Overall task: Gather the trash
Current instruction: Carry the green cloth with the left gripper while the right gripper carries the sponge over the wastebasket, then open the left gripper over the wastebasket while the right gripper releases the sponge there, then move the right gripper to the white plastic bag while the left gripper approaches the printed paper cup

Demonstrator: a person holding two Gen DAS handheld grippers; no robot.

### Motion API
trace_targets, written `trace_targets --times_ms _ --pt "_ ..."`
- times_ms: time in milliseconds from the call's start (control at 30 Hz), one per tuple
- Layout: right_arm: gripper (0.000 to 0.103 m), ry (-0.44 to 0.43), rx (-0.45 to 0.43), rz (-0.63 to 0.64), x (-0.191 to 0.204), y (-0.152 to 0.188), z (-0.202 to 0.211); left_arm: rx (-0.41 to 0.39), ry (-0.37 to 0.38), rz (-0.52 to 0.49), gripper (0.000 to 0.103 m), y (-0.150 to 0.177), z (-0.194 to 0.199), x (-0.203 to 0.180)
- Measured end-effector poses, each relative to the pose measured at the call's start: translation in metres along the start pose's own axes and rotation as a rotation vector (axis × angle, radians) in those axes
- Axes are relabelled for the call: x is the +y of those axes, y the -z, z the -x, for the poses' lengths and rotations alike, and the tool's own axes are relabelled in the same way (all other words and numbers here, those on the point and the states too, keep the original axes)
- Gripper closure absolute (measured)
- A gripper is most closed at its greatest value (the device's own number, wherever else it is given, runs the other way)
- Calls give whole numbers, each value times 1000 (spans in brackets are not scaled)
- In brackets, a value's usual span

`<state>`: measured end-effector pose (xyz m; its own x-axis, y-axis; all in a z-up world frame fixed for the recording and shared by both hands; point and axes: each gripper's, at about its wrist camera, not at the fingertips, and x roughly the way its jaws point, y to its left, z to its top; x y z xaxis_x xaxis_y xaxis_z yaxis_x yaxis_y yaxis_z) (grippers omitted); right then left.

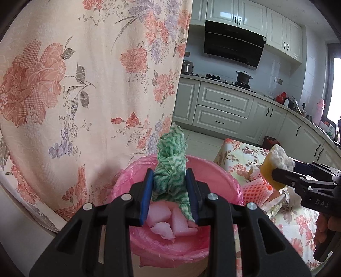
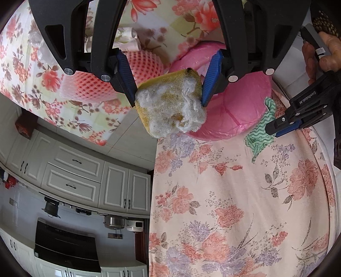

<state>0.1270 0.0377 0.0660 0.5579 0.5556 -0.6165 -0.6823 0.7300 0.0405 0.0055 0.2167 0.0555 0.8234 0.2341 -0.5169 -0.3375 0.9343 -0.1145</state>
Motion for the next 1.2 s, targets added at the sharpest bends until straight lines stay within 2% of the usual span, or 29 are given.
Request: trace_targets --times_ms 233,333,367,467,567,867,967,1200 --pt "43 -35 12 33 25 -17 -25 -2 -4 20 72 -1 -1 10" --pt "38 -46 6 40 30 -20 -35 -3 4 40 68 0 -2 14" --pt "31 -48 5 37 31 -20 -38 -1 7 52 67 0 -2 16" --pt "30 -56 9 22 32 -16 -47 0 5 65 65 2 -2 19" --pt "30 -54 21 29 34 -10 -51 -2 5 69 57 5 2 19" --pt "25 -9 -25 1 14 -2 -31 -7 16 73 54 9 7 11" --pt "21 10 -37 -7 2 4 -18 -7 24 63 53 8 6 4" --pt "21 77 -44 -51 -38 28 8 -22 49 21 46 11 8 -25"
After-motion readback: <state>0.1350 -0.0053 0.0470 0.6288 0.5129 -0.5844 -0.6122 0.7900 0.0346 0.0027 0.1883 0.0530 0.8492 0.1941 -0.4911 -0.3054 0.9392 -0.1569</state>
